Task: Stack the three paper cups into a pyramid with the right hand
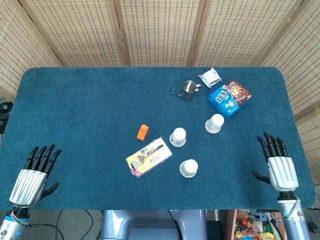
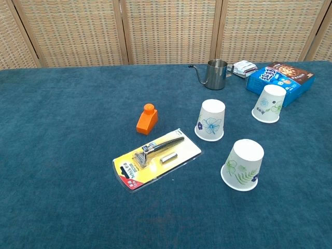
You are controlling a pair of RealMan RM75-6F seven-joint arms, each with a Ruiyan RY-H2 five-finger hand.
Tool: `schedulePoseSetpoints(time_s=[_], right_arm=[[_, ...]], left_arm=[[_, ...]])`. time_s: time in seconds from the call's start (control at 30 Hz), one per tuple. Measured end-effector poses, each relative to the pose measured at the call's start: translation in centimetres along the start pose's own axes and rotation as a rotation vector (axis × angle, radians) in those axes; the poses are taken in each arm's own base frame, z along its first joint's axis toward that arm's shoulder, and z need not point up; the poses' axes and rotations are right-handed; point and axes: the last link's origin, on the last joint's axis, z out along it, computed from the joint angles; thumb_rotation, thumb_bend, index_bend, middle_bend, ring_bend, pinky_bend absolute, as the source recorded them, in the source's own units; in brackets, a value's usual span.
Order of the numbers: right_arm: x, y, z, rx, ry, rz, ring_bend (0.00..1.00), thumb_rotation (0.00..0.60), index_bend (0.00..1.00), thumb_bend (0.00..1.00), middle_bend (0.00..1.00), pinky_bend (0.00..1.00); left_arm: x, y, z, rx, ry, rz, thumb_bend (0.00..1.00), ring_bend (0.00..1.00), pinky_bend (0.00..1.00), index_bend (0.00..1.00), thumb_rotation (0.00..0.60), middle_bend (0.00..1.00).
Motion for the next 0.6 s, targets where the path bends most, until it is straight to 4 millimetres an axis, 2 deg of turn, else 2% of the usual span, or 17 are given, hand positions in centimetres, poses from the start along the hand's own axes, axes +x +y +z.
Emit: schedulePoseSetpoints(time_s=[0.3,0.6], right_arm=[[0.2,-0.3,-0.2,0.012,0.004,0.002,0.00,0.600,0.01,0.06,0.00,0.00],[0.6,-1.2,-0.6,0.042,0.008,0.028,0.00,0.600,0.12,0.06,0.00,0.00]], left_arm=[[0.0,-0.1,0.0,0.002,-0.001,0.000,0.20,0.00,0.00,0.00,0.600,0.00],[-0.1,0.0,0.0,0.000,-0.004,0.002,0.20,0.00,0.00,0.00,0.600,0.00]])
